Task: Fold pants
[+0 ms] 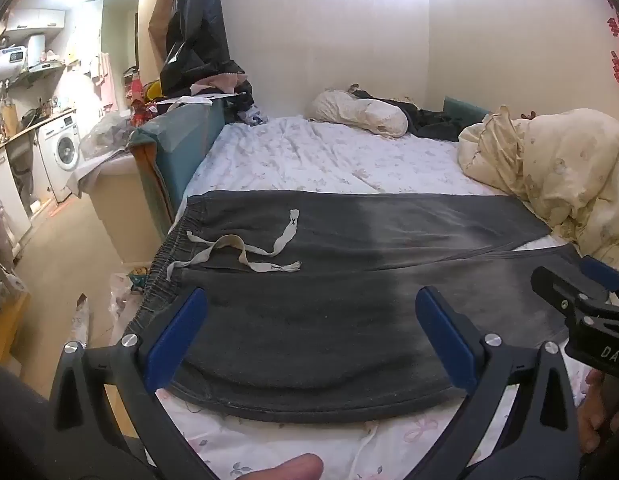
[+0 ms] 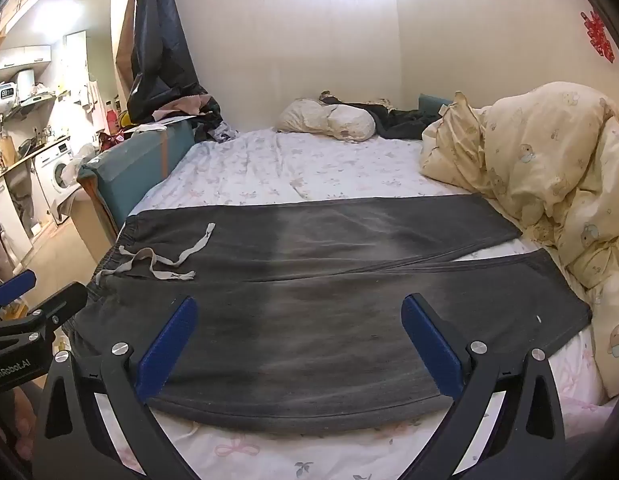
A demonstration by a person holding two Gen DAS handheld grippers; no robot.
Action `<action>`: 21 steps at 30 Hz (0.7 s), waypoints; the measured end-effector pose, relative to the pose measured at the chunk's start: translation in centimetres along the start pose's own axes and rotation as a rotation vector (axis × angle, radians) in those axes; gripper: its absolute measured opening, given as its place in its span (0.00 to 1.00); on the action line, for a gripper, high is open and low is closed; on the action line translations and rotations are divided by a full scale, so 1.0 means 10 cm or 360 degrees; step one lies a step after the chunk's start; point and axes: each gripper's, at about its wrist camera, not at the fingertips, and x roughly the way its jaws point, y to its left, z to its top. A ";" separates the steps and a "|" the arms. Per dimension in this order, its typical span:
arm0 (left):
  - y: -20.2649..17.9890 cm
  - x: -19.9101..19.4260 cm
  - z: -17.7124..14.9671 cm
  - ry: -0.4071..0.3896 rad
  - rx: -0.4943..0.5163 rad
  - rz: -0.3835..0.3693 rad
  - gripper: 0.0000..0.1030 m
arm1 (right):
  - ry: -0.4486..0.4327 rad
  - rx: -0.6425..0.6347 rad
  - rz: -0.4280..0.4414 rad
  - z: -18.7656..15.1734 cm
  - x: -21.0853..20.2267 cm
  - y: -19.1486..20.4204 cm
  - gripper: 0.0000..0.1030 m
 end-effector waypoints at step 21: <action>0.01 -0.07 0.05 0.0017 -0.0062 -0.0004 0.99 | 0.0029 -0.0027 -0.0036 -0.05 -0.06 0.00 1.00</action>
